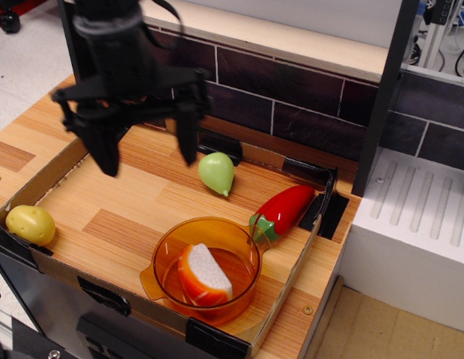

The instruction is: Take sushi out of pot

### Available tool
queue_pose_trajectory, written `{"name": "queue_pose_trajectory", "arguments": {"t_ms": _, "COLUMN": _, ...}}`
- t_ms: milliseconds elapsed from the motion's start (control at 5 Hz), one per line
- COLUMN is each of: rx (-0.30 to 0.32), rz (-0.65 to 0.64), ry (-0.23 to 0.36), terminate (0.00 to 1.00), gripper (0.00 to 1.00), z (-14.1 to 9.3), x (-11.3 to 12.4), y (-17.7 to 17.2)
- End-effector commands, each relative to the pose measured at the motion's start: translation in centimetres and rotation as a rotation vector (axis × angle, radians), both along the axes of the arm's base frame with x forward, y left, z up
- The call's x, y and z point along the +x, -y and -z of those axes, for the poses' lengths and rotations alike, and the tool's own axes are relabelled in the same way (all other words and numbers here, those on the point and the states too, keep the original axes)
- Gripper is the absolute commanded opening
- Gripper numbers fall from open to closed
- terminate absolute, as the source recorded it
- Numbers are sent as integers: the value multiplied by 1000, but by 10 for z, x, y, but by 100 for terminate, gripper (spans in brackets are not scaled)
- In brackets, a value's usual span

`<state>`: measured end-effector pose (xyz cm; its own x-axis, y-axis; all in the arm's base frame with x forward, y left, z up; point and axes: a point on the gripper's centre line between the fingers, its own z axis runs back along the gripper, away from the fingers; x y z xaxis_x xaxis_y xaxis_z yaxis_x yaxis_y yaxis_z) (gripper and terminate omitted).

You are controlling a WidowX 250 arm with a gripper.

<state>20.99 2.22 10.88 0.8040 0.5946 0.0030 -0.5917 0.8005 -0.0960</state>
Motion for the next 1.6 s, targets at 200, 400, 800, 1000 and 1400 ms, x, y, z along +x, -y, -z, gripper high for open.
{"name": "queue_pose_trajectory", "arguments": {"t_ms": 200, "rx": -27, "rz": -364, "ry": 122, "terminate": 0, "gripper": 100, "z": 49, "x": 0, "y": 23}}
{"name": "queue_pose_trajectory", "arguments": {"t_ms": 400, "rx": -71, "rz": -418, "ry": 77, "terminate": 0, "gripper": 100, "z": 59, "x": -1, "y": 28}}
{"name": "queue_pose_trajectory", "arguments": {"t_ms": 800, "rx": -81, "rz": -472, "ry": -18, "terminate": 0, "gripper": 100, "z": 63, "x": 1, "y": 34}}
{"name": "queue_pose_trajectory", "arguments": {"t_ms": 1000, "rx": -58, "rz": -492, "ry": -71, "terminate": 0, "gripper": 100, "z": 68, "x": 1, "y": 37}}
{"name": "queue_pose_trajectory", "arguments": {"t_ms": 1400, "rx": -21, "rz": -480, "ry": -80, "terminate": 0, "gripper": 100, "z": 82, "x": 3, "y": 40}}
